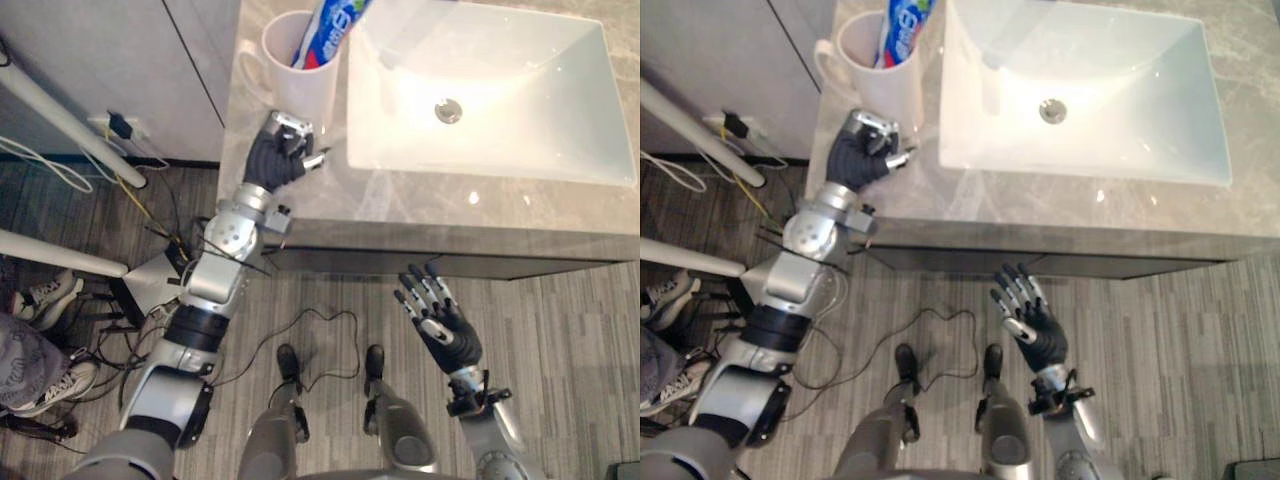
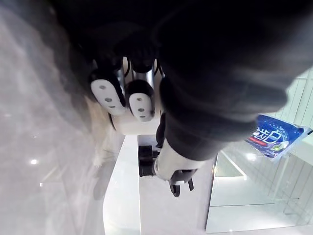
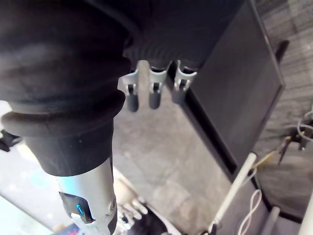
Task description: Organize washtable
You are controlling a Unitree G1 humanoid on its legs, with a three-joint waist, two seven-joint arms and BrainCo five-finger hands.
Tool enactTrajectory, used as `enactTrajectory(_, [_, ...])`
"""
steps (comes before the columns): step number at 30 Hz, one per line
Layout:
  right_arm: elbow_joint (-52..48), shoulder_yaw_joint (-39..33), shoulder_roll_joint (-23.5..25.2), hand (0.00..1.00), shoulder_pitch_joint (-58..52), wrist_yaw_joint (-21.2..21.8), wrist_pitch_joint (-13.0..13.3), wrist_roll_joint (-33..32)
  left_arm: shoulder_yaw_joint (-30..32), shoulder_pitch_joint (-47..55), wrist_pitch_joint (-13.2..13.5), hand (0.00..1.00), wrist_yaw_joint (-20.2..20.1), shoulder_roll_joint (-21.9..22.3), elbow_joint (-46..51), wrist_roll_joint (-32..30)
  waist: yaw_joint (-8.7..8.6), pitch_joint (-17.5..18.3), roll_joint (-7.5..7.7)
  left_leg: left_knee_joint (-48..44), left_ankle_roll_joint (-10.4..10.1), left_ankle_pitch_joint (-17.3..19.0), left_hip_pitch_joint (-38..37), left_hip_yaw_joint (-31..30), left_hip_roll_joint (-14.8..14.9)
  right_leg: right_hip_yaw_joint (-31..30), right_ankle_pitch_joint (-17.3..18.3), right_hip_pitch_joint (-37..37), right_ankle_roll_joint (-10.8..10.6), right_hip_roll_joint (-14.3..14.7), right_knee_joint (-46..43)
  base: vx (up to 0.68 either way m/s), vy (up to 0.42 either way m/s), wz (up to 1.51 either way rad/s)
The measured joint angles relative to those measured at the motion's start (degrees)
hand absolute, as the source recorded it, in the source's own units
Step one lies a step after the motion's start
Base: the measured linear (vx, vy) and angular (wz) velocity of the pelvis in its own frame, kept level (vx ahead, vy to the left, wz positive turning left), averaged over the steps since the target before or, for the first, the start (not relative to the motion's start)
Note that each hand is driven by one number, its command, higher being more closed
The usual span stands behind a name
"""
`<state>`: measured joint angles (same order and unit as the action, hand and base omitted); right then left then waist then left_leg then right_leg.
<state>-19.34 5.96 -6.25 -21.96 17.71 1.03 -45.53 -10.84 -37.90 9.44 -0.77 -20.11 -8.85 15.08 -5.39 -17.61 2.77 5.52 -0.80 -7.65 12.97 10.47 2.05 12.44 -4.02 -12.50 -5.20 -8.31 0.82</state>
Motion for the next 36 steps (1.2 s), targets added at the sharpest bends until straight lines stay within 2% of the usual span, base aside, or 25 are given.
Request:
enactTrajectory(14, [0.0, 1.9, -0.4, 0.00, -1.1, 0.1, 0.0, -0.9, -0.1, -7.5, -1.7, 1.00, 4.8, -2.2, -6.3, 2.0, 0.59, -0.6, 0.05, 0.0, 0.3, -0.9, 1.3, 0.5, 0.0, -0.2, -0.5, -1.8, 0.7, -0.1, -1.1, 0.00, 0.000, 0.00])
enactTrajectory(17, [0.0, 2.1, -0.6, 0.00, -1.1, 0.1, 0.0, -1.1, 0.1, -14.9, -2.1, 1.00, 5.5, -6.4, -13.3, 2.7, 0.63, -1.2, 0.83, 0.1, 0.2, -1.0, 1.9, 0.5, 0.4, -0.8, -1.1, -2.7, 0.7, -0.1, -0.9, -0.03, -0.003, -0.06])
enactTrajectory(20, [0.0, 2.5, -1.3, 0.00, -1.1, 0.1, 0.0, -1.1, 0.2, -20.2, -2.1, 1.00, 6.2, -10.1, -14.3, 3.1, -0.11, -2.1, 1.73, 0.0, -0.2, -1.3, 3.1, 0.7, 0.2, -1.5, -2.3, -3.7, 0.9, -0.2, 0.1, 0.00, -0.004, -0.09])
enactTrajectory(23, [0.0, 3.6, -1.4, 0.00, -1.2, 0.1, 0.0, -1.2, 0.0, -22.4, -2.1, 1.00, 6.2, -10.3, -16.4, 3.6, -0.24, -2.1, 1.83, 0.0, 0.3, -1.7, 3.1, 0.8, -0.1, -1.6, -2.9, -3.5, 0.1, -0.5, 0.7, 0.07, 0.011, -0.02])
enactTrajectory(36, [0.0, 3.7, -1.4, 0.00, -2.5, 0.2, -0.1, -1.2, -0.2, -23.8, -2.1, 1.00, 6.7, -10.4, -18.7, 4.6, -0.23, -2.1, 1.91, 0.0, 0.3, -1.7, 1.9, 0.2, -0.1, -1.5, -2.8, -1.6, 0.1, -0.4, 1.8, 0.04, 0.002, 0.01])
